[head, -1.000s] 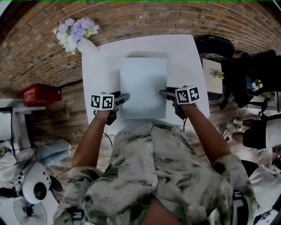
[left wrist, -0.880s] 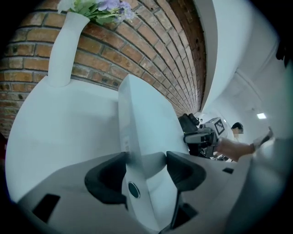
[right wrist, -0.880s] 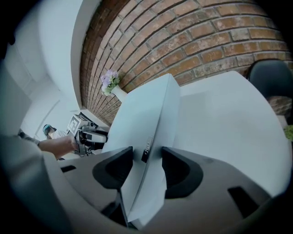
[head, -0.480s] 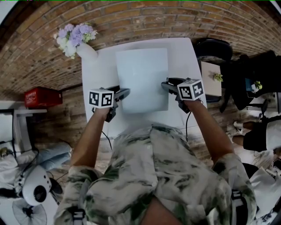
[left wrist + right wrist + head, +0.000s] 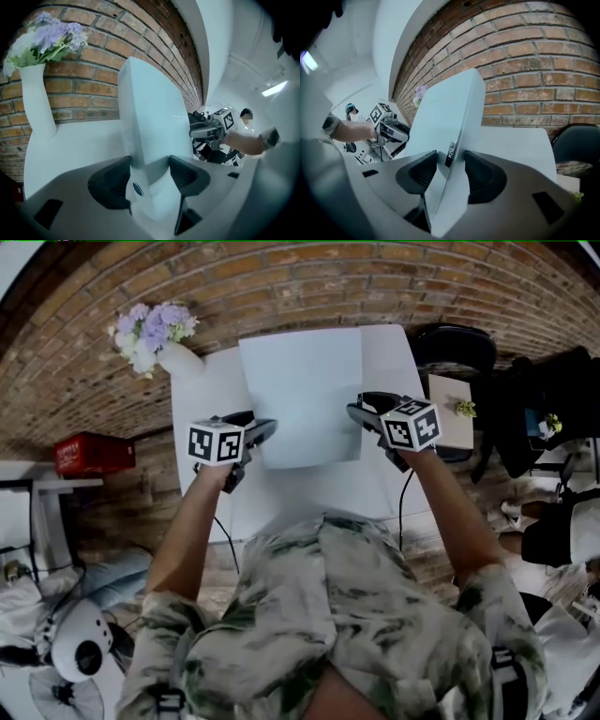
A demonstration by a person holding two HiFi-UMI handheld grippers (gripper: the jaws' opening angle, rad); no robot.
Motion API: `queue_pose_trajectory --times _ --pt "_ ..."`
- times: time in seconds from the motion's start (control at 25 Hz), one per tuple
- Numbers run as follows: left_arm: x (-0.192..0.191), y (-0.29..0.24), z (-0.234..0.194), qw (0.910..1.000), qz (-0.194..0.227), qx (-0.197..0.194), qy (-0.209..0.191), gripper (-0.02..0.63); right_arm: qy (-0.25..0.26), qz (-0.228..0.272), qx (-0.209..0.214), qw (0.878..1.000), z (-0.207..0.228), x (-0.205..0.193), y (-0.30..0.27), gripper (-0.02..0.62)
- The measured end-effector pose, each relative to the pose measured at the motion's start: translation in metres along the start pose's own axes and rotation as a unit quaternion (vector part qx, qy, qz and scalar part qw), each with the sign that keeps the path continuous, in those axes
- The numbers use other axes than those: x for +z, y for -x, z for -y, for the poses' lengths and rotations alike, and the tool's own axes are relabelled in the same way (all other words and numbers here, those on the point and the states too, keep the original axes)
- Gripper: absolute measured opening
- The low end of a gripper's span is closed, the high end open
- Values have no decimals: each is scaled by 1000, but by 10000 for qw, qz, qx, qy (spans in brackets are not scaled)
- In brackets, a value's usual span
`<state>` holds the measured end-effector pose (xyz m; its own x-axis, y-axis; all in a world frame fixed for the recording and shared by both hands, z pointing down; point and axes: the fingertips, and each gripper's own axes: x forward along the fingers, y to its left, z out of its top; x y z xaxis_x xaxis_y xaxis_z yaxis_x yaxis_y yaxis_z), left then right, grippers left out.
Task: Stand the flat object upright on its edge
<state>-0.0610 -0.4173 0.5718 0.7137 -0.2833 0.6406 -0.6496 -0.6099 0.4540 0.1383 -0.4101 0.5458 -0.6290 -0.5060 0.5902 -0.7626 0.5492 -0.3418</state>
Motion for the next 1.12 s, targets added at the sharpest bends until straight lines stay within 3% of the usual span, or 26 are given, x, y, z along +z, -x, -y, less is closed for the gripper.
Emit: queue_pose_trajectory --times 0.76,1.12 --pt "87 -47 -6 9960 126 598 -652 265 843 220 -412 9953 82 61 1 195" --pt "126 -79 -25 9912 241 987 -853 259 1472 434 -666 9859 126 97 -14 190"
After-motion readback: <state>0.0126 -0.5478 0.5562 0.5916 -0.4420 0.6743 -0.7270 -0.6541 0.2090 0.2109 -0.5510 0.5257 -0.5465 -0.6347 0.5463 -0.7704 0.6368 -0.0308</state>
